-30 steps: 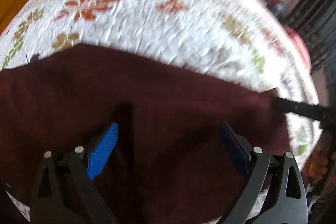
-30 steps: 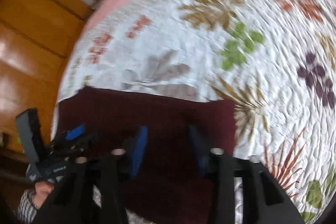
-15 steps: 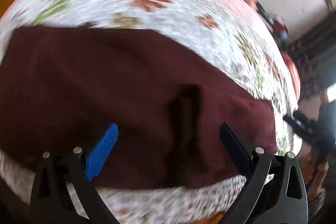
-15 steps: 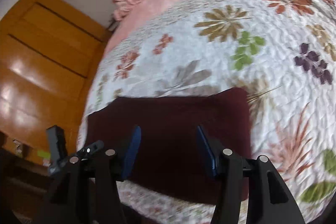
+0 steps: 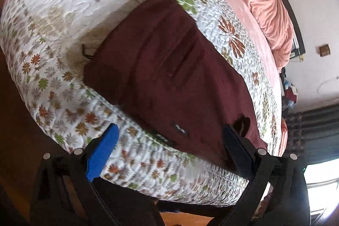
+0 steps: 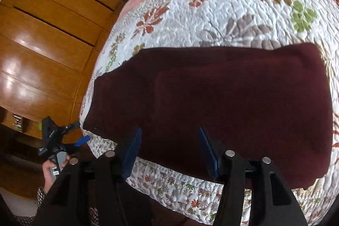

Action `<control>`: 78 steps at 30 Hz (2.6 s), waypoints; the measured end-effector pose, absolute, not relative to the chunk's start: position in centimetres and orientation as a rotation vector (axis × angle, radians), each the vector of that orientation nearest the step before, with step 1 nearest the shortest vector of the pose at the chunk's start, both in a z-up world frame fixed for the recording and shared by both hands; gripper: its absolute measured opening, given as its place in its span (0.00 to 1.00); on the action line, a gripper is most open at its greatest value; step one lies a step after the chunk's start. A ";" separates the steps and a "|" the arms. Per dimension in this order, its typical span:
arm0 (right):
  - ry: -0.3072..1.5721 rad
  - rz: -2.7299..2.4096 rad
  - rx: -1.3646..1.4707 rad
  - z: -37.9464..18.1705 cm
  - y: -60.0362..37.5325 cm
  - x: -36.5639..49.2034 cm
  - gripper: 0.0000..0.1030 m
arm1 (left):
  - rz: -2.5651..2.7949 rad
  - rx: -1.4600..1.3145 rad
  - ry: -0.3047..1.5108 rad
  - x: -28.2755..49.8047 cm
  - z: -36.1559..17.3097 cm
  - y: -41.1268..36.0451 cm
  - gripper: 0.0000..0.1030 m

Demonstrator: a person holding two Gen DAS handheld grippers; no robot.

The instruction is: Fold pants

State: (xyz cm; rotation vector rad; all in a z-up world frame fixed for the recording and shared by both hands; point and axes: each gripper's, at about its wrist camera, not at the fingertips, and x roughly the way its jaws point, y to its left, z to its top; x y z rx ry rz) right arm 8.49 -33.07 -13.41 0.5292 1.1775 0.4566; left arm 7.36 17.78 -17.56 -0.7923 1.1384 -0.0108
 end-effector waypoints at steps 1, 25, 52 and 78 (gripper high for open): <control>1.184 0.449 0.531 -13.8 -33.1 8.6 0.55 | -0.012 -0.803 1.139 7.5 -17.8 17.9 0.94; 1.223 0.428 0.492 -16.4 -33.0 8.6 0.61 | -0.131 -0.918 0.852 8.3 -17.3 19.5 0.36; 1.183 0.456 0.540 -15.6 -34.2 8.1 0.63 | -0.029 -0.965 0.815 9.5 -17.1 18.9 0.25; 1.069 0.352 0.593 -12.7 -40.4 7.0 0.65 | -0.538 -0.297 0.860 11.0 -8.9 -5.0 0.30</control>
